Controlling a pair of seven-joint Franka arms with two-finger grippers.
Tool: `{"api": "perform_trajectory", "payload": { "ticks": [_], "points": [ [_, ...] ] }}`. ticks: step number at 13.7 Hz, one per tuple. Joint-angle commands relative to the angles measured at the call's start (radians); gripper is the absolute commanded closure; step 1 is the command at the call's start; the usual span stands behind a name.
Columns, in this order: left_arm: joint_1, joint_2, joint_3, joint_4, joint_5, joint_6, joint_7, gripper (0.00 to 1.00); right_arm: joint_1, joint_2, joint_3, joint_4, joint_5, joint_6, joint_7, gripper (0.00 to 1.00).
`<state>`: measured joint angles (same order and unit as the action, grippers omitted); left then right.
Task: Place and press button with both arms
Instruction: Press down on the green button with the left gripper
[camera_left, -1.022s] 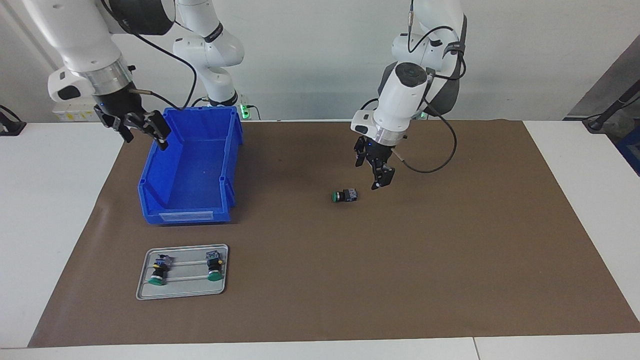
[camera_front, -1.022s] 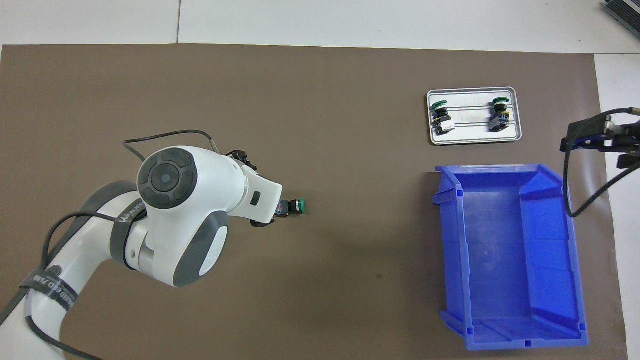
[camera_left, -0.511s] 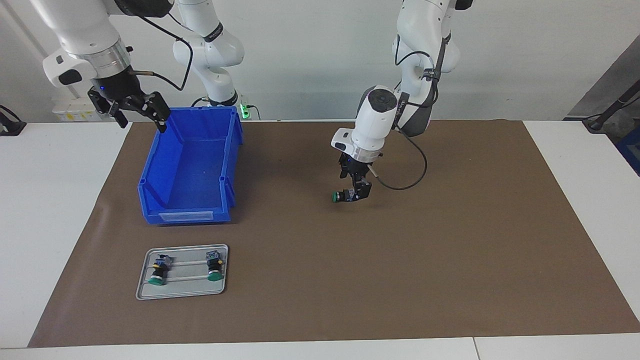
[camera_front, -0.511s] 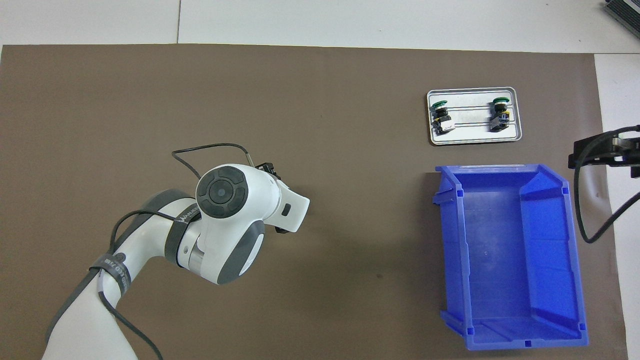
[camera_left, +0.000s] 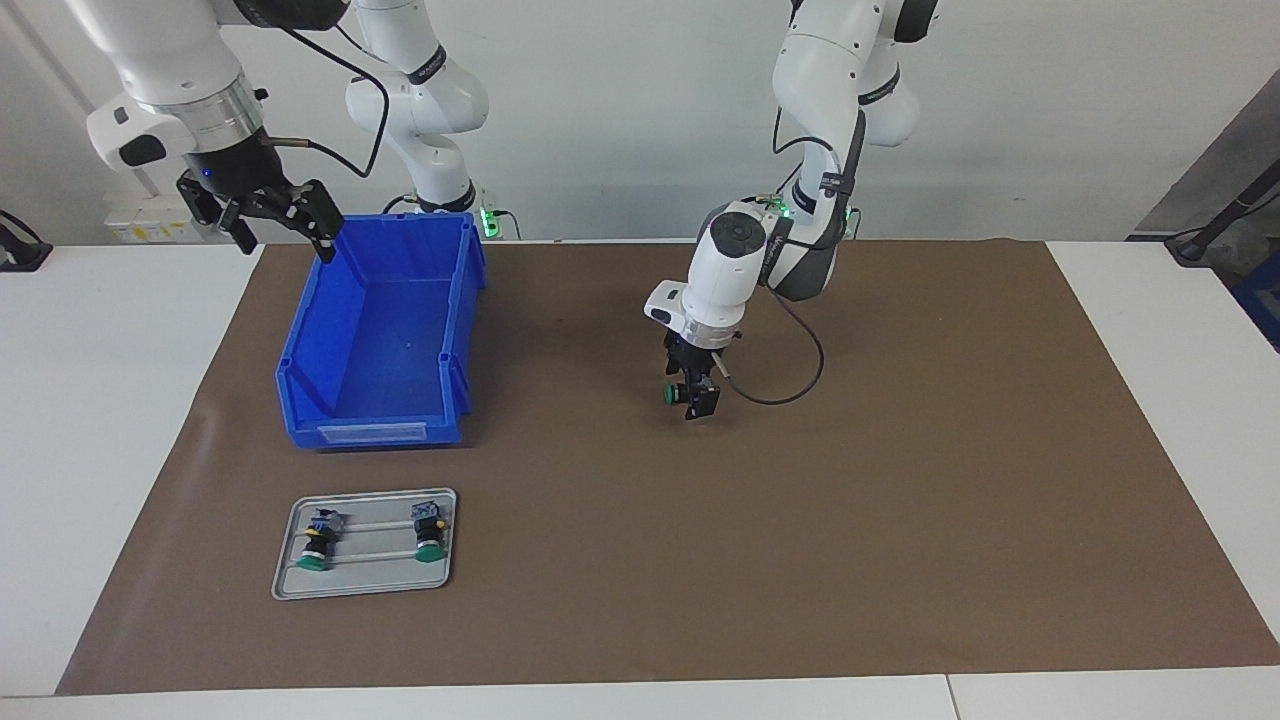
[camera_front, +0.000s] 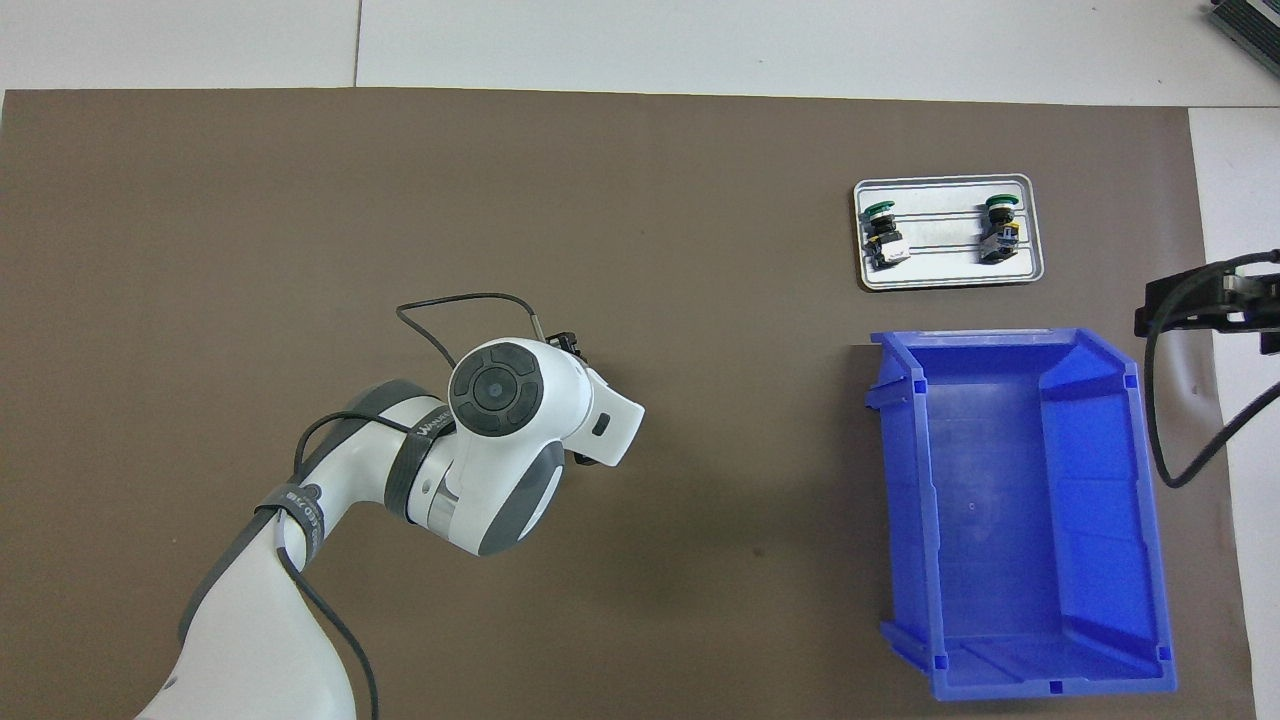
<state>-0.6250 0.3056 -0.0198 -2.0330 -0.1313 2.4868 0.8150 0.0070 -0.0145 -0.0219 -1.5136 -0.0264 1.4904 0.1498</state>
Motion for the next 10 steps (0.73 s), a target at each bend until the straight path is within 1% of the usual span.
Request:
{"api": "perform_trajectory", "payload": {
  "ticks": [1, 4, 8, 9, 10],
  "points": [
    [-0.039, 0.035, 0.018, 0.022, 0.001, 0.044, 0.012, 0.00, -0.008, -0.005, 0.007, -0.008, -0.004, 0.001, -0.024, 0.00],
    [-0.047, 0.044, 0.018, 0.019, 0.001, 0.052, 0.012, 0.02, -0.007, -0.005, 0.005, -0.008, -0.004, 0.001, -0.023, 0.00],
    [-0.048, 0.044, 0.018, 0.017, -0.001, 0.041, 0.010, 0.15, -0.008, -0.005, 0.007, -0.008, -0.004, -0.001, -0.023, 0.00],
    [-0.050, 0.044, 0.018, 0.019, -0.001, 0.040, 0.007, 0.30, -0.008, -0.005, 0.007, -0.008, -0.004, 0.001, -0.024, 0.00],
    [-0.053, 0.043, 0.021, 0.020, -0.001, 0.029, 0.007, 0.49, -0.007, -0.005, 0.007, -0.008, -0.004, 0.001, -0.023, 0.00]
  ]
}}
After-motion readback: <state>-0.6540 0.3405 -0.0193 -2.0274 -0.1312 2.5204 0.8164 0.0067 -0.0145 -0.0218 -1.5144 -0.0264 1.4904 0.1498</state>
